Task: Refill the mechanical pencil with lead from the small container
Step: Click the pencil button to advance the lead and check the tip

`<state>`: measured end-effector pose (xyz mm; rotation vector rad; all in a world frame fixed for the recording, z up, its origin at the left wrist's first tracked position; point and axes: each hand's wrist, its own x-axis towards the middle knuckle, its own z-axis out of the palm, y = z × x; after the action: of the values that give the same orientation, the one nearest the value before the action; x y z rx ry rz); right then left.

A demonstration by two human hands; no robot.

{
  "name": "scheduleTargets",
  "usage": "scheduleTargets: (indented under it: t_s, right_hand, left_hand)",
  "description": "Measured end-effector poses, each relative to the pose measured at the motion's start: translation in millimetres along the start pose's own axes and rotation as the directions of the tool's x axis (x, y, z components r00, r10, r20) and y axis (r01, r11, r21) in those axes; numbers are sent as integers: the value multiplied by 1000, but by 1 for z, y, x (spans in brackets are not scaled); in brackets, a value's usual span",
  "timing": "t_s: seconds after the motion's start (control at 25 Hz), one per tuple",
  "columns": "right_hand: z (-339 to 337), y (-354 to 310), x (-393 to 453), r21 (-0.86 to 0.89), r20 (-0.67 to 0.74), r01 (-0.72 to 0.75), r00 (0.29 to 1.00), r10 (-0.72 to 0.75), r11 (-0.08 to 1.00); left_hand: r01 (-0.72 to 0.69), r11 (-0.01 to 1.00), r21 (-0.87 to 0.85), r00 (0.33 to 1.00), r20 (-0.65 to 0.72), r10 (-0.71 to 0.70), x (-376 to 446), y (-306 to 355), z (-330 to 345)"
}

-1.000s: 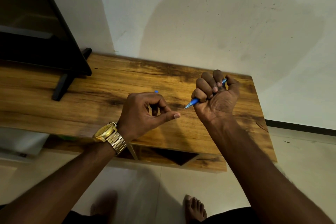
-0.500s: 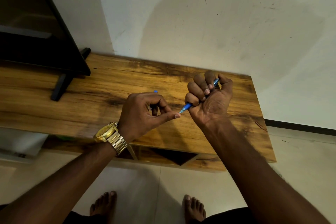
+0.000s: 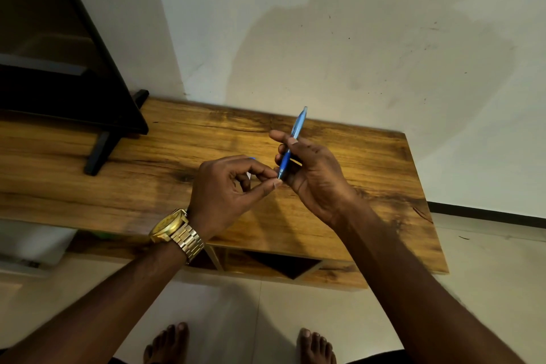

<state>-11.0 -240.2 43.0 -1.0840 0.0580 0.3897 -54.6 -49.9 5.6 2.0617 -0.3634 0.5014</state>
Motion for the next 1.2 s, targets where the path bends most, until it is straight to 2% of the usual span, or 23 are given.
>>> scheduleTargets:
  t_s: [0.12,0.2,0.28,0.36,0.48,0.6,0.84,1.12,1.2]
  right_hand:
    - [-6,5,3,-163,-25,83,996,-88,983]
    - [-13,7,4,-381,-146,88,977,-153,920]
    - [-25,10,6,-634,-290,-18,932,-216,773]
    - [-37,16,9,-796,-343,-133,902,-260,590]
    - [-45,27,14,-859,-337,-167,896,-289,484]
    - [-48,35,17,-898,-288,-139,903,-320,418]
    - [-55,43,19,-939,-250,-145,910,-330,311]
    - [-59,33,12,-939,-263,-185,929,-259,290]
    - [-59,26,10,-949,-258,-190,928,-271,251]
  left_hand:
    - [19,1000,20,999,25,-20,-1,-1,1]
    - [55,996,70,995,84,-61,1,-4,0]
    - [113,973,202,976,159,-147,6,-14,-8]
    - [150,882,447,941,210,-266,10,-28,-18]
    - [181,676,714,833,253,-491,5,-43,-27]
    - [159,622,767,753,313,-579,-5,-53,-21]
    - [127,612,780,732,343,-589,-6,-54,-19]
    - [117,616,779,729,354,-586,-7,-49,-20]
    - [140,620,772,745,330,-579,-4,-50,-22]
